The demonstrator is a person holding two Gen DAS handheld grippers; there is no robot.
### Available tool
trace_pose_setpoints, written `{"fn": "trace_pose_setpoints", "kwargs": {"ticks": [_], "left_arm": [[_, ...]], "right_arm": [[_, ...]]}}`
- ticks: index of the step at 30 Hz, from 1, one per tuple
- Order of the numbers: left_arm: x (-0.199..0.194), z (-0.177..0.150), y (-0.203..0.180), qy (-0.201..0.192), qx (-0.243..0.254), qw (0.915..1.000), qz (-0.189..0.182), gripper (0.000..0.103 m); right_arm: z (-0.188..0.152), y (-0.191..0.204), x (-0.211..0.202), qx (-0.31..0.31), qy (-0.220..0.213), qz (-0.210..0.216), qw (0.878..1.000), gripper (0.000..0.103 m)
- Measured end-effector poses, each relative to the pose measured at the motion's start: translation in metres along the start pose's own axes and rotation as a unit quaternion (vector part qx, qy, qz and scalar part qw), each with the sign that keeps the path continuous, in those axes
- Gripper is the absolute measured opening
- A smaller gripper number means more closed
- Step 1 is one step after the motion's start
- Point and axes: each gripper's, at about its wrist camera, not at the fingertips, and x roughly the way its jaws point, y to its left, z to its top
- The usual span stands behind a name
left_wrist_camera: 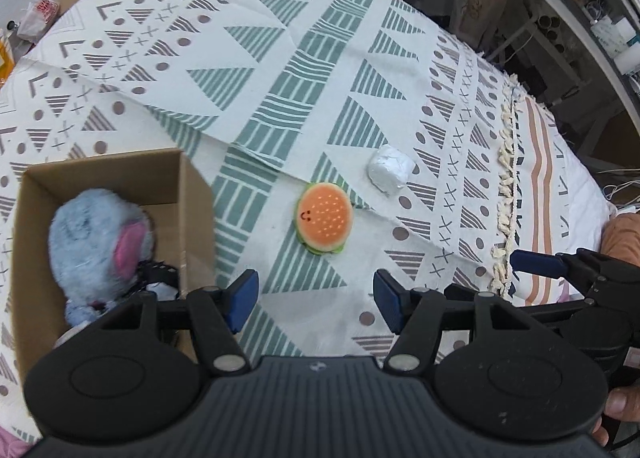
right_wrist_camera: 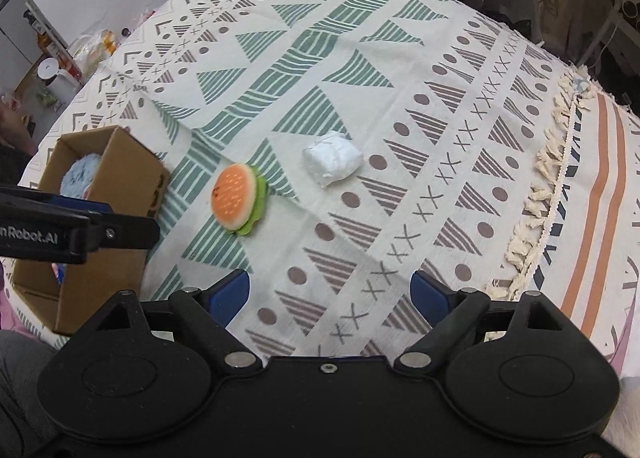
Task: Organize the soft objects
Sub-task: 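Grasp the orange burger plush with the left tool while the right tool reaches the white item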
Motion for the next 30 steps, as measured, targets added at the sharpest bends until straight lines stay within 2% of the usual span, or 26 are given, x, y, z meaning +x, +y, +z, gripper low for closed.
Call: {"fn": "trace_pose_setpoints", "kwargs": {"ticks": [17,25,29,30], "left_arm": [[0.084,0.03,-0.002,0.049,-0.022,0.9985,0.008,0.062],[0.107,0.04,0.006,0.053,-0.022,0.9983,0.002,0.062],[0.113,0.043,0.009,0.055,-0.023,0.9982,0.0,0.045],[0.114,0.043,0.009,0.057,-0.02,0.9982,0.001,0.043]], "right_arm": [[0.031,-0.014,0.058,-0.056,0.016,0.003,0.998,0.086],[0.047,-0.012,0.076,-0.082,0.019,0.008,0.996,0.079],[0.053,-0.008,0.082,-0.098,0.017,0.007,0.995,0.078],[0.054,-0.007,0.083,-0.098,0.016,0.006,0.995,0.078]]}}
